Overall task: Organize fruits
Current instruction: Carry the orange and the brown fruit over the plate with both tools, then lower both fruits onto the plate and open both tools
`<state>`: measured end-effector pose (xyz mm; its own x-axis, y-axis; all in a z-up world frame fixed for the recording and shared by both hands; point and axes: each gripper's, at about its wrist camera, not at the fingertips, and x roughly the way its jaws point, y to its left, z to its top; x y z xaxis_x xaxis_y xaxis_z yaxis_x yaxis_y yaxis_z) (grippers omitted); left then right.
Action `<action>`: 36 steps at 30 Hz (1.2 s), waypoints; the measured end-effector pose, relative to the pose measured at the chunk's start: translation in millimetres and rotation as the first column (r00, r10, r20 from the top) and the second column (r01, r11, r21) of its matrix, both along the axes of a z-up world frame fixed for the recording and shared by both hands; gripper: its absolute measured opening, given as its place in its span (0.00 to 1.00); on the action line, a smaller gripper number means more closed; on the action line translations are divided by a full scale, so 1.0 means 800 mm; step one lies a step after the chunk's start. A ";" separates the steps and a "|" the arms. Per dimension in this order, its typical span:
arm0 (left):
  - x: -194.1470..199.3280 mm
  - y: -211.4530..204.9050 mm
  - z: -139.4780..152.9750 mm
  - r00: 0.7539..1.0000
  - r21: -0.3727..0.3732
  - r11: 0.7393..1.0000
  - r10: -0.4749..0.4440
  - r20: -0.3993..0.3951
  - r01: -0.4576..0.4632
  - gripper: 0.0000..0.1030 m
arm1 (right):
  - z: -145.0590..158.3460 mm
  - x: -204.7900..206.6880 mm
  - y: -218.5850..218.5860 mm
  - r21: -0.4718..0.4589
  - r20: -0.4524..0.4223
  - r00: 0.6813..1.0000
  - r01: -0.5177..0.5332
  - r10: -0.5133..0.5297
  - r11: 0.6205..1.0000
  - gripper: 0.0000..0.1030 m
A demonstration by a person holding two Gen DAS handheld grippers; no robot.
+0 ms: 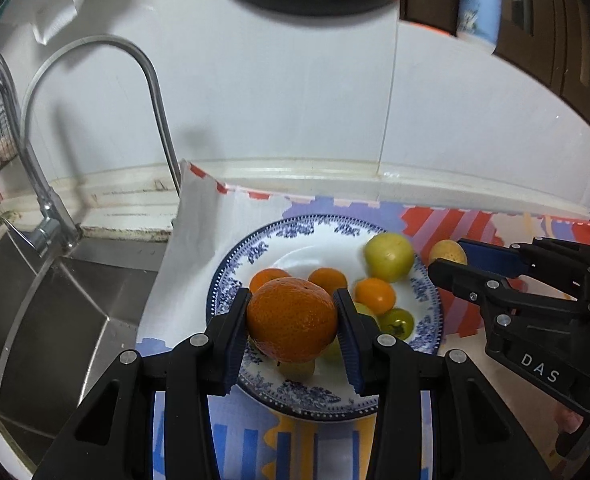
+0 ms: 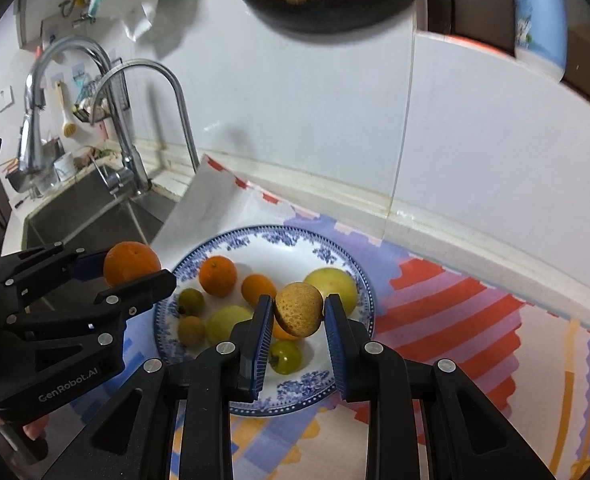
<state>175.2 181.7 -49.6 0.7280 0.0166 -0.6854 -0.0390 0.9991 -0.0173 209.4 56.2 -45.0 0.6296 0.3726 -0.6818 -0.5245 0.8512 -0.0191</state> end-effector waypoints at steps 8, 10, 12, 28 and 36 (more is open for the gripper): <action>0.026 0.003 -0.025 0.999 0.002 1.000 -0.008 -0.041 0.008 0.40 | -0.035 0.026 -0.003 -0.027 -0.065 0.998 0.022 -0.024 0.999 0.27; 0.030 0.003 -0.028 0.999 0.002 1.000 -0.009 -0.049 0.009 0.40 | -0.041 0.028 -0.003 -0.029 -0.077 0.997 0.025 -0.028 0.999 0.27; 0.033 0.002 -0.030 0.998 -0.002 1.000 -0.014 -0.055 0.014 0.40 | -0.046 0.031 -0.003 -0.028 -0.091 0.995 0.029 -0.031 0.999 0.27; 0.041 0.005 -0.036 0.997 -0.032 0.999 -0.029 -0.073 0.027 0.42 | -0.057 0.039 -0.001 -0.017 -0.133 0.991 0.031 -0.033 0.999 0.27; 0.025 0.001 -0.022 0.999 -0.024 1.000 -0.015 -0.041 0.014 0.45 | -0.046 0.027 -0.006 -0.012 -0.105 0.993 0.045 -0.046 0.999 0.27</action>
<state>195.4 182.4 -67.1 0.6994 -0.0101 -0.7147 -0.0260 0.9989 -0.0396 231.3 51.2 -81.6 0.5700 0.3382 -0.7488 -0.4850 0.8741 0.0256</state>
